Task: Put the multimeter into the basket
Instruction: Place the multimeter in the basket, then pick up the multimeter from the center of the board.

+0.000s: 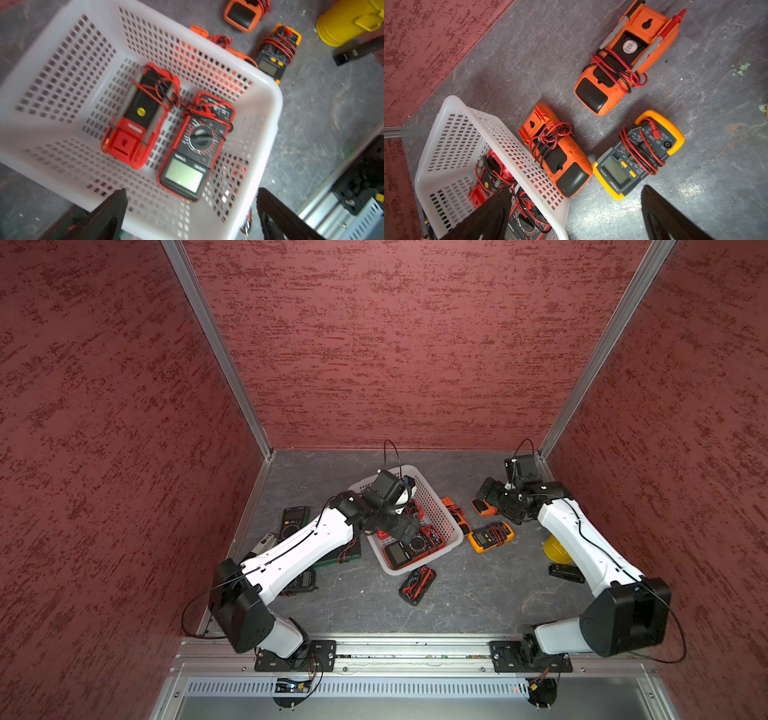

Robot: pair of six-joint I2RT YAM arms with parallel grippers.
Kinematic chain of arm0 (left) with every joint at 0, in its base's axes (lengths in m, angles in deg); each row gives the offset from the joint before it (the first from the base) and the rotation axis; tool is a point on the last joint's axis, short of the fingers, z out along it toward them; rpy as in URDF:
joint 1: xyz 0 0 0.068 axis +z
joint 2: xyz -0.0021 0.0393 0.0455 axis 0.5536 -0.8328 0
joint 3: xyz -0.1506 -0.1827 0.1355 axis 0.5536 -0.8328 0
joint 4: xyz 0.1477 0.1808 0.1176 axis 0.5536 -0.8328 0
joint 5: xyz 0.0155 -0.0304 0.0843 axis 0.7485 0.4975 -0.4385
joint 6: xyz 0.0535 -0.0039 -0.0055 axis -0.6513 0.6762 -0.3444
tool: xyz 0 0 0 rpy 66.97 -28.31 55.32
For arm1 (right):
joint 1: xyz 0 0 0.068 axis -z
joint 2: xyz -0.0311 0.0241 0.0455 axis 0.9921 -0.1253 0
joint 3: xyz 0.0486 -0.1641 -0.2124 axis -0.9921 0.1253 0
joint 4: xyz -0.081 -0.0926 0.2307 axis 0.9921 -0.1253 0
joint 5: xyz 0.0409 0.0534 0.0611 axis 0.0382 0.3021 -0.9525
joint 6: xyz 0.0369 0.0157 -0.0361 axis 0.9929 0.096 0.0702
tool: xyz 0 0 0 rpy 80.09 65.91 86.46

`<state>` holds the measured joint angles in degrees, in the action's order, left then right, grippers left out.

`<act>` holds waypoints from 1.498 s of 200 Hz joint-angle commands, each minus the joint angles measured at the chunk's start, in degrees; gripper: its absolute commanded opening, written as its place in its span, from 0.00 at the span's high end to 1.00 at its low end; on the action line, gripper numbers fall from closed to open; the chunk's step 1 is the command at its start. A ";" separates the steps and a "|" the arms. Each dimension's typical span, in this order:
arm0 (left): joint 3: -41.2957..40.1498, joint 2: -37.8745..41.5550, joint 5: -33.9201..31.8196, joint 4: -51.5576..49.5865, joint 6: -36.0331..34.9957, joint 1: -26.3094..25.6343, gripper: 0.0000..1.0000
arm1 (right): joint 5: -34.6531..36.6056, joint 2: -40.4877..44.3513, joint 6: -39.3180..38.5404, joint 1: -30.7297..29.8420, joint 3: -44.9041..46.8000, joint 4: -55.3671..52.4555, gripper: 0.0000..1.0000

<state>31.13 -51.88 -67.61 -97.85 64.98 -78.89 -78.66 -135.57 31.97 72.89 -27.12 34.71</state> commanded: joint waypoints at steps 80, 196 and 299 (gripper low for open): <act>-24.30 25.48 -19.93 -15.35 60.03 5.03 0.00 | -3.45 4.86 -4.34 0.21 2.46 0.12 0.01; -37.55 29.43 -10.73 -13.69 77.18 41.04 0.00 | -6.44 2.55 -5.49 0.26 -0.05 -2.36 0.01; -40.07 17.16 -3.83 1.82 67.83 55.20 0.00 | -7.33 -0.96 -4.99 0.33 -2.54 -1.69 0.01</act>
<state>-8.32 -32.54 -73.33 -100.56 134.51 -24.62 -85.26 -135.53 26.92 72.89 -27.30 32.75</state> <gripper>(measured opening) 0.997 0.989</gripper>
